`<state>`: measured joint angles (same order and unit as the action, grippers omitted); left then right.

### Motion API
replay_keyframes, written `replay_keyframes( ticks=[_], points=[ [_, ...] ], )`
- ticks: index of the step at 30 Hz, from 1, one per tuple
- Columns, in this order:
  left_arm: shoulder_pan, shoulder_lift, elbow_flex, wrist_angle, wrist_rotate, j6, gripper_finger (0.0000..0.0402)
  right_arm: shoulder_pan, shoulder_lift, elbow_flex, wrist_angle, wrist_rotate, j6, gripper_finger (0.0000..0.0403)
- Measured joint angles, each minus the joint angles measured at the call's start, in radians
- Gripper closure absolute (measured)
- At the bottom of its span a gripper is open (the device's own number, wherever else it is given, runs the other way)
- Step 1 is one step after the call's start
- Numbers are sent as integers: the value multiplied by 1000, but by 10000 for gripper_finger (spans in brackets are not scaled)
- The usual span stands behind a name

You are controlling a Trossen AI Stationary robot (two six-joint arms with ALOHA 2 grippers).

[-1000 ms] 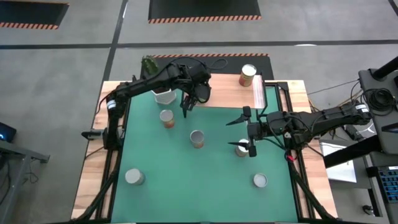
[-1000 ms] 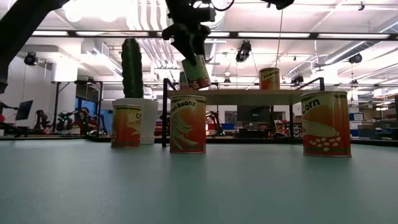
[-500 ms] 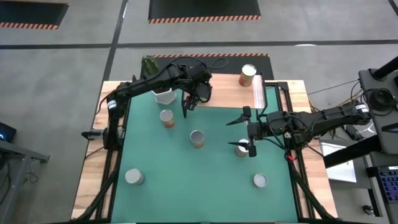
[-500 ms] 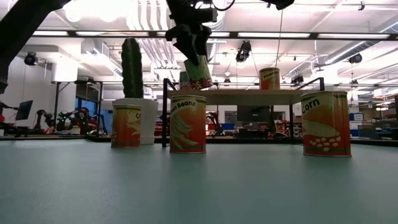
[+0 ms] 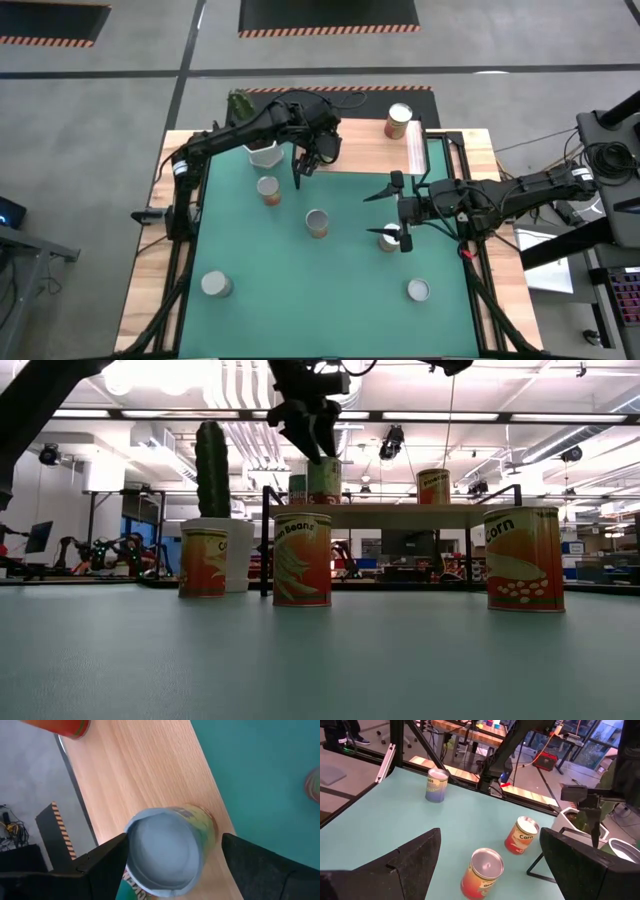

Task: Pick and place cans onto a shelf
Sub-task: Put the canned spaghetti sauce on the shelf

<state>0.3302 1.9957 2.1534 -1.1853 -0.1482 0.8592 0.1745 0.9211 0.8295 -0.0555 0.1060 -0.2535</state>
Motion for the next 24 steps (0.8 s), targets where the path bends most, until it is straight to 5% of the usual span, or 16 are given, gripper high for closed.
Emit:
replay_keyframes(
  ticks=[9, 12, 18, 24],
  points=[
    [-3, -1, 113, -46, 66, -33, 132, 0, 0, 0, 0, 1, 0, 75],
    [11, -2, 126, -31, 72, -40, 190, 0, 0, 0, 0, 1, 0, 75],
    [54, 2, 104, -16, 72, -94, 378, 0, 0, 0, 0, 1, 0, 75],
    [61, 14, 101, -22, 94, -110, 379, 0, 0, 1, 0, 1, 0, 75]
  ],
)
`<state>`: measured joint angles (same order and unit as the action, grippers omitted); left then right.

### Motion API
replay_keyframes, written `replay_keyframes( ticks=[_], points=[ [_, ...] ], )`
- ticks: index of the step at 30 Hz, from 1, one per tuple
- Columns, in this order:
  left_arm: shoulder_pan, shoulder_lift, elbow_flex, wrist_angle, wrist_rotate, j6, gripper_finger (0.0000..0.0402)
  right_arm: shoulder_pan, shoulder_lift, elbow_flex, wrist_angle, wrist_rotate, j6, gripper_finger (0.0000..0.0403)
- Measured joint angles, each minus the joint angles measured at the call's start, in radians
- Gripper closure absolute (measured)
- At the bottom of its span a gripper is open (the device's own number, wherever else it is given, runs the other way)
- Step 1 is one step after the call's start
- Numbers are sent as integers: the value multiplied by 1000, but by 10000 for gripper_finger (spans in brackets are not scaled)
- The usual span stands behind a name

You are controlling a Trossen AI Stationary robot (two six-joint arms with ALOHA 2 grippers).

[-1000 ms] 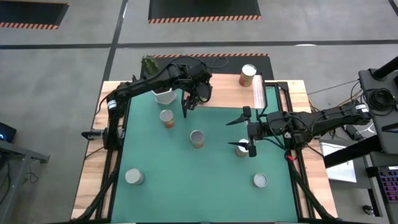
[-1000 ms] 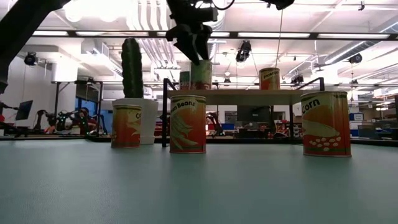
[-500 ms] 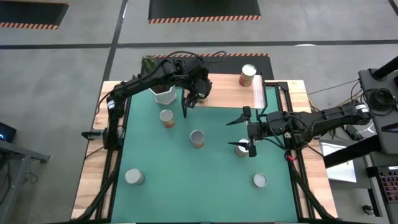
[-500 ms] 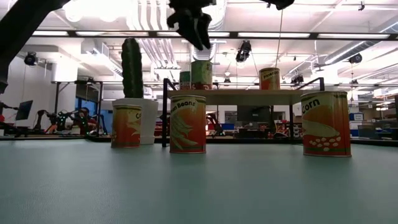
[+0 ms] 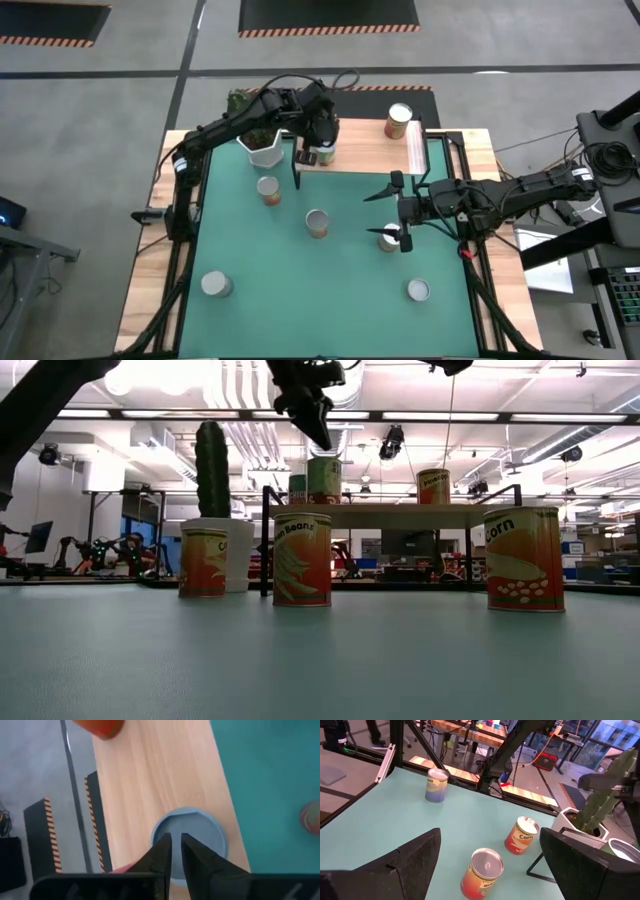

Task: Pick and place cans onto a shelf
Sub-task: Put the canned spaghetti sauce on the shelf

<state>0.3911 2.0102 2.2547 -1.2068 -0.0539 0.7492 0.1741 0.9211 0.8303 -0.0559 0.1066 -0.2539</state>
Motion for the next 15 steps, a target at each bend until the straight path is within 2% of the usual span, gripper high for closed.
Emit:
replay_keyframes(
  ticks=[4, 15],
  points=[
    [-1, 2, 0, -4, 47, 1, 398, 0, 0, 0, 0, 0, 0, 75],
    [2, 4, -77, -6, 64, -10, 401, 0, 0, 0, -2, 0, 0, 75]
  ],
)
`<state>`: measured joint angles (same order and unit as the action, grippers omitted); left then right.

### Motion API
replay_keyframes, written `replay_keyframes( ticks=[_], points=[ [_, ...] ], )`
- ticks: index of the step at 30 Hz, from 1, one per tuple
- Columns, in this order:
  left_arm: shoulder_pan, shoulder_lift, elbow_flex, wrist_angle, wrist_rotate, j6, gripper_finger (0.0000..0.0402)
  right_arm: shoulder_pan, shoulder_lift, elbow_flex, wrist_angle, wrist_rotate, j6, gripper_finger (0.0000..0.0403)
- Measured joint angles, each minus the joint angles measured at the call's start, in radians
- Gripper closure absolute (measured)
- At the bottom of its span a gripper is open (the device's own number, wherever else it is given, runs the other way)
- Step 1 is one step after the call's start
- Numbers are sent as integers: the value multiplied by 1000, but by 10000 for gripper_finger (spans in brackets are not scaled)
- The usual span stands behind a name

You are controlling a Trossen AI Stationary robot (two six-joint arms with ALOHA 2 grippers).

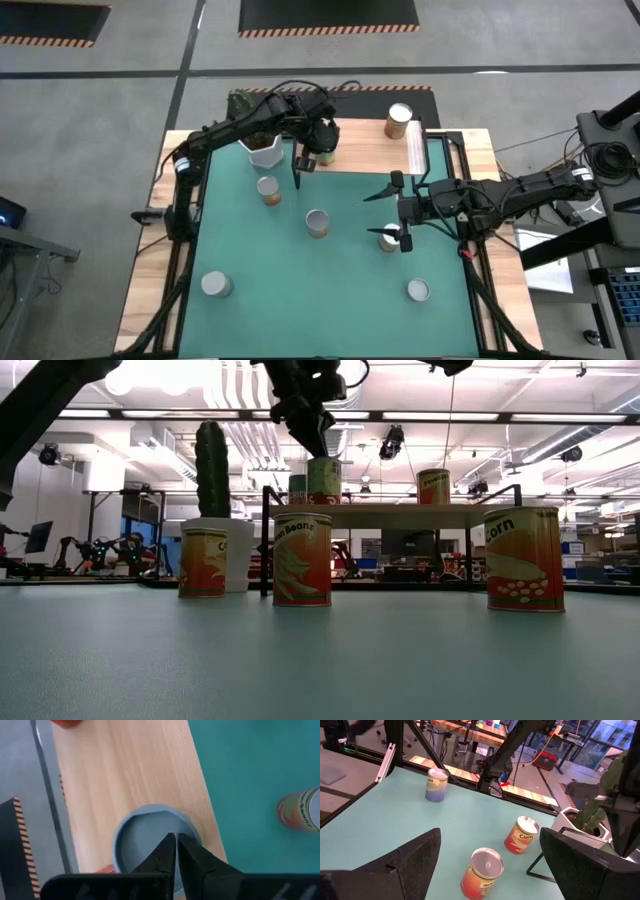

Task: Pick and place cans onto a shelf
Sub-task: Put the canned spaghetti sauce on the shelf

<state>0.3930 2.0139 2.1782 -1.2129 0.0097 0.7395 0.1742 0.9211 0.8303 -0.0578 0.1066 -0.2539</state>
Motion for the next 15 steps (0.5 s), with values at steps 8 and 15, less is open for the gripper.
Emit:
replay_keyframes(
  ticks=[8, 15],
  points=[
    [1, -1, -5, -10, -2, 0, 401, 0, 0, 0, 0, 0, 0, 75],
    [1, -3, -1, -40, -153, -5, 402, 0, 0, 0, 0, 0, 0, 75]
  ],
)
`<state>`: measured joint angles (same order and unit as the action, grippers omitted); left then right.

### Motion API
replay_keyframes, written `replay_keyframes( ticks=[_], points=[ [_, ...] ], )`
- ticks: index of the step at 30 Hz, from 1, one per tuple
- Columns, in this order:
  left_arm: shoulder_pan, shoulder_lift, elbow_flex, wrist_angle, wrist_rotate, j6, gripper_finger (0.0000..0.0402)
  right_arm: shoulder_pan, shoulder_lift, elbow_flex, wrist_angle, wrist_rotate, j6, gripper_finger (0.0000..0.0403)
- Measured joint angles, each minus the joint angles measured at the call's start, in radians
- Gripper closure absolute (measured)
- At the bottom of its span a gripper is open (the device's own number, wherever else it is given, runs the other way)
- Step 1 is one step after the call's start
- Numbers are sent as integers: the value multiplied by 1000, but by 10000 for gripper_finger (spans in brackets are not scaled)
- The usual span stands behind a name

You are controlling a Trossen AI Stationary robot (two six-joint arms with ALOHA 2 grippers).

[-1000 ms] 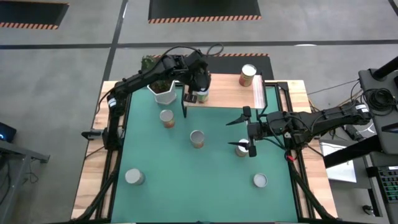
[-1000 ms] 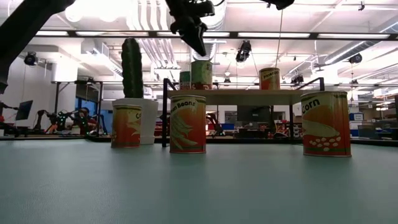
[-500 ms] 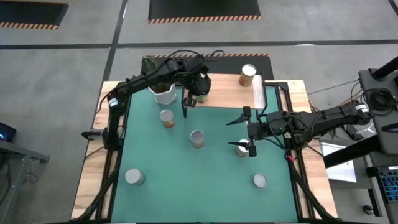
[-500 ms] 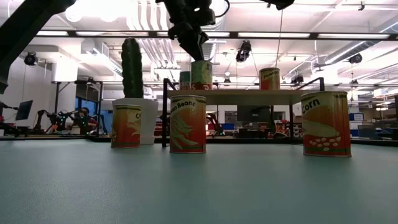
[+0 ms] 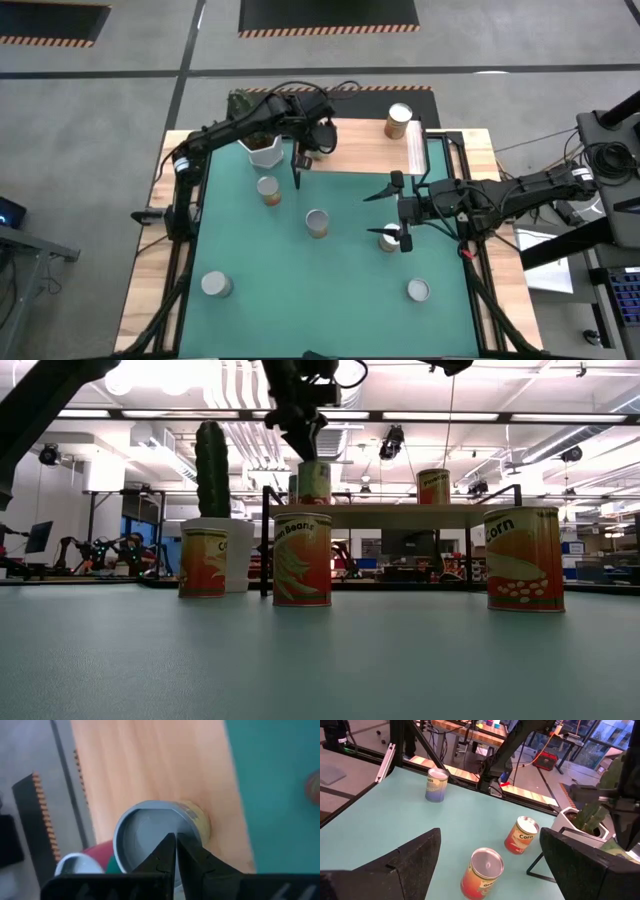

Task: Pick and place cans onto a shelf
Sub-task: Put the canned spaghetti sauce on the shelf

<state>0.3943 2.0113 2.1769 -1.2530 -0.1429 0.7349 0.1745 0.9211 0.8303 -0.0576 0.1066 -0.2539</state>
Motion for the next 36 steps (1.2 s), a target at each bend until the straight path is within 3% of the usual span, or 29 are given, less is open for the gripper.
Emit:
replay_keyframes(
  ticks=[16, 21, 27, 36],
  points=[
    [0, -11, 42, -20, -4, 47, 401, 0, 0, 0, 0, 0, 0, 75],
    [2, -11, 62, 19, 103, 11, 401, 0, 0, 0, 1, 0, 0, 75],
    [5, -11, 22, 101, 108, -3, 402, 0, 0, 0, 0, 0, 0, 75],
    [14, -11, 3, 91, 107, -10, 402, 0, 0, 0, -6, 0, 0, 75]
  ],
)
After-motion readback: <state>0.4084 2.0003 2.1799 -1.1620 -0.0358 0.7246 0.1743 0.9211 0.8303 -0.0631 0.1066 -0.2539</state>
